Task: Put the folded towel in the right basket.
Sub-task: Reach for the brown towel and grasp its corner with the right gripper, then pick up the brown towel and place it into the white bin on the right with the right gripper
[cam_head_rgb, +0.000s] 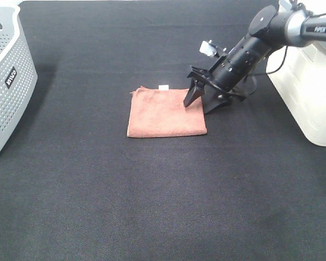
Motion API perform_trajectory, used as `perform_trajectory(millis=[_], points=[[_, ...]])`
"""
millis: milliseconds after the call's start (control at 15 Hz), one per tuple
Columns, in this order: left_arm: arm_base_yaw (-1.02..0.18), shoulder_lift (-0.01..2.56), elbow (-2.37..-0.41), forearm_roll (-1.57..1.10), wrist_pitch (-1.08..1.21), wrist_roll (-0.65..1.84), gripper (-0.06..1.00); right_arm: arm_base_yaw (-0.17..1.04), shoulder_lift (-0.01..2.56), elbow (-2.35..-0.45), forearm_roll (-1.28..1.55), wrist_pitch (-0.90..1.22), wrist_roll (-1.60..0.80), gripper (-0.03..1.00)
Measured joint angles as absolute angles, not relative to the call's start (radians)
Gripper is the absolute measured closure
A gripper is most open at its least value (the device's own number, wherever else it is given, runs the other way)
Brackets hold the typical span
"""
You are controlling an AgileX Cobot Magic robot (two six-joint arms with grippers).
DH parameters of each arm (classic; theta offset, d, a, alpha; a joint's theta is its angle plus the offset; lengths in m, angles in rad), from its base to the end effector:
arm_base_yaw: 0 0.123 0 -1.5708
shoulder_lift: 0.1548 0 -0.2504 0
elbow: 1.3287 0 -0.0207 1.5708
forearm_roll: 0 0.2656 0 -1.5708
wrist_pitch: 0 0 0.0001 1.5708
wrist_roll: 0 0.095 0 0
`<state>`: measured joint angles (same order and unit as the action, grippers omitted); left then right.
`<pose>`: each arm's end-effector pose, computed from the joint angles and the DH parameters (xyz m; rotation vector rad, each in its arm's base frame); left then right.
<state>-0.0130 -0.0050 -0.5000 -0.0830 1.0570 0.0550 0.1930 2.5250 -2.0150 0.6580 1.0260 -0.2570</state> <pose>0.0458 -0.0075 0.2834 0.0730 2.0322 -0.0728 0.4746 0.1434 0.0657 -0.1937 2.8768 0.8562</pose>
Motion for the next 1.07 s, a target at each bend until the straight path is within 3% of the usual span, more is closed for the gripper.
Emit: perform_trajectory(millis=[200,333,667,1067], points=[[-0.013,-0.005,-0.500,-0.083,1.057,0.055,0.07,0.193,2.541,-2.015,0.714,1.027,-0.281,0.77],[-0.013,-0.005,-0.500,-0.083,1.057,0.055,0.07,0.193,2.541,-2.034,0.696,1.041,-0.281,0.96],[-0.013,-0.005,-0.500,-0.083,1.057,0.055,0.07,0.193,2.480,-2.114,0.646,1.120,-0.270,0.96],[-0.013,-0.005,-0.500,-0.083,1.057,0.055,0.07,0.193,2.227,-2.176,0.477,1.180,-0.228,0.96]])
